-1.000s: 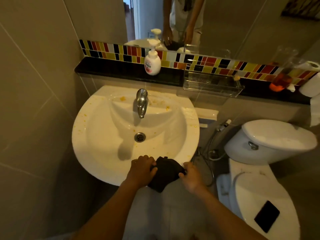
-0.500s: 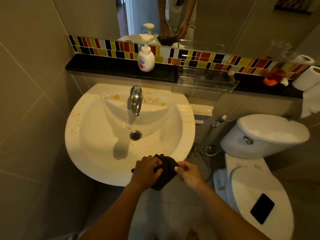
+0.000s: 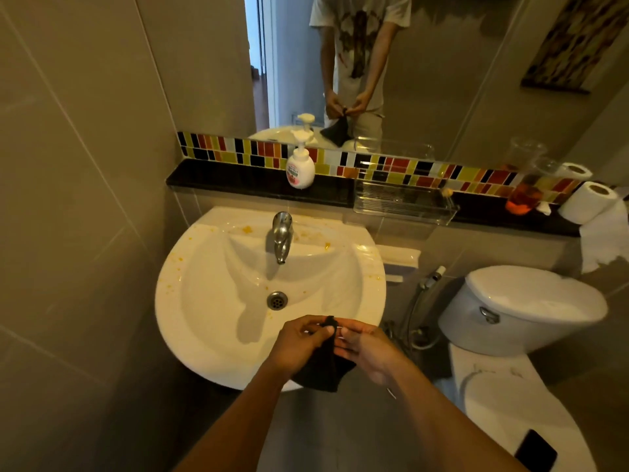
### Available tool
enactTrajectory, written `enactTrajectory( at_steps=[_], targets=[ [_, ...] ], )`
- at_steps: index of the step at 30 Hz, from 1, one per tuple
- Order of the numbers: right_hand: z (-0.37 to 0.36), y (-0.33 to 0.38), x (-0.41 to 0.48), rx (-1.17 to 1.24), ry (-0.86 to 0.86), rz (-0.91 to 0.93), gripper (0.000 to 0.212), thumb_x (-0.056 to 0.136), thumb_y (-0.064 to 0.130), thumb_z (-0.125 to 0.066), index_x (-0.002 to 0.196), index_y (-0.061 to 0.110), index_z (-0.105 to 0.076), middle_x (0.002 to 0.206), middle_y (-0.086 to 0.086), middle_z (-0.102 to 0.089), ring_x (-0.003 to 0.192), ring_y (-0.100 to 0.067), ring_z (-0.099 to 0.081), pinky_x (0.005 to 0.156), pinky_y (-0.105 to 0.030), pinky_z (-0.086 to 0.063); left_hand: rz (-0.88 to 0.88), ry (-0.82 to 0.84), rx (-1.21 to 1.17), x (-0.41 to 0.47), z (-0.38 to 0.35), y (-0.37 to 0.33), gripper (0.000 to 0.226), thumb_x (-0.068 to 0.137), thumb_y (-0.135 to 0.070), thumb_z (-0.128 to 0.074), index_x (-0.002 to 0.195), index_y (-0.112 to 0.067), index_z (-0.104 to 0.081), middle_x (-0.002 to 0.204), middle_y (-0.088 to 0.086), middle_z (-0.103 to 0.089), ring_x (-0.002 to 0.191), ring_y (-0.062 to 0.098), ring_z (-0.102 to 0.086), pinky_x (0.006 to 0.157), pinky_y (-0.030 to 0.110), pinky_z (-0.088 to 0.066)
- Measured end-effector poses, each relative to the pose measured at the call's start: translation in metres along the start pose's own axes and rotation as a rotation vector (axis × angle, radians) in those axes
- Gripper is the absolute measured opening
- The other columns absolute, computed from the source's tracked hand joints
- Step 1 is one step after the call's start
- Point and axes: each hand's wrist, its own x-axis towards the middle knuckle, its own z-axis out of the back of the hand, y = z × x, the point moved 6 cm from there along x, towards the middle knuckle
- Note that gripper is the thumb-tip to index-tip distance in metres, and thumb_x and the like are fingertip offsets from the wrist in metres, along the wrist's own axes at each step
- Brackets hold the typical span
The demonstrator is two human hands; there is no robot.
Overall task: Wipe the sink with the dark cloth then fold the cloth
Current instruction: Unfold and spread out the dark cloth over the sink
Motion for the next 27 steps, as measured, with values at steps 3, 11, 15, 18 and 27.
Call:
enactTrajectory(
  at_steps=[3,11,15,18,27],
  targets=[
    [-0.008,0.02,-0.004,-0.031,-0.005,0.077,0.019,0.089,0.007,-0.063,0.106,0.008,-0.069,0.111,-0.015,-0.07,0.104,-0.028,-0.067,0.09,-0.04,-0.056,-0.019,0.003,-0.038,-0.006,0.007,-0.022,0.018,0.086,-0.028,-0.066,0.104,-0.029,-0.068,0.1,0.0,-0.072,0.091,0.011,-0.066,0.071,0.015,-0.048],
    [-0.029,0.087,-0.029,-0.19,-0.034,0.317,0.017,0.087,0.012,-0.066,0.104,0.016,-0.067,0.097,-0.012,-0.07,0.093,-0.025,-0.07,0.085,-0.04,-0.058,-0.131,0.017,0.12,-0.012,0.026,-0.089,0.02,0.09,-0.033,-0.058,0.094,-0.022,-0.075,0.091,0.005,-0.074,0.09,0.02,-0.068,0.08,0.03,-0.052],
    [-0.047,0.124,-0.044,-0.291,0.019,0.472,0.021,0.089,0.009,-0.063,0.106,0.02,-0.067,0.096,-0.01,-0.069,0.09,-0.025,-0.072,0.085,-0.042,-0.059,-0.206,-0.003,0.149,-0.019,0.035,-0.129,0.024,0.097,-0.025,-0.047,0.093,-0.02,-0.07,0.086,0.002,-0.07,0.081,0.012,-0.064,0.067,0.017,-0.049],
    [-0.056,0.151,-0.057,-0.371,-0.001,0.597,0.021,0.089,0.01,-0.064,0.106,0.02,-0.067,0.096,-0.009,-0.068,0.081,-0.024,-0.073,0.079,-0.039,-0.06,-0.236,-0.033,0.161,-0.023,0.043,-0.152,0.03,0.099,-0.023,-0.041,0.098,-0.01,-0.068,0.097,0.01,-0.069,0.091,0.017,-0.064,0.076,0.026,-0.052],
    [-0.084,0.202,-0.086,-0.448,-0.029,0.827,0.027,0.09,0.015,-0.062,0.115,0.022,-0.067,0.094,-0.003,-0.068,0.07,-0.022,-0.07,0.067,-0.028,-0.06,-0.358,-0.142,0.113,-0.04,0.07,-0.215,0.038,0.099,-0.016,-0.04,0.065,-0.021,-0.056,0.063,-0.003,-0.054,0.062,0.007,-0.051,0.058,0.016,-0.042]
  ],
)
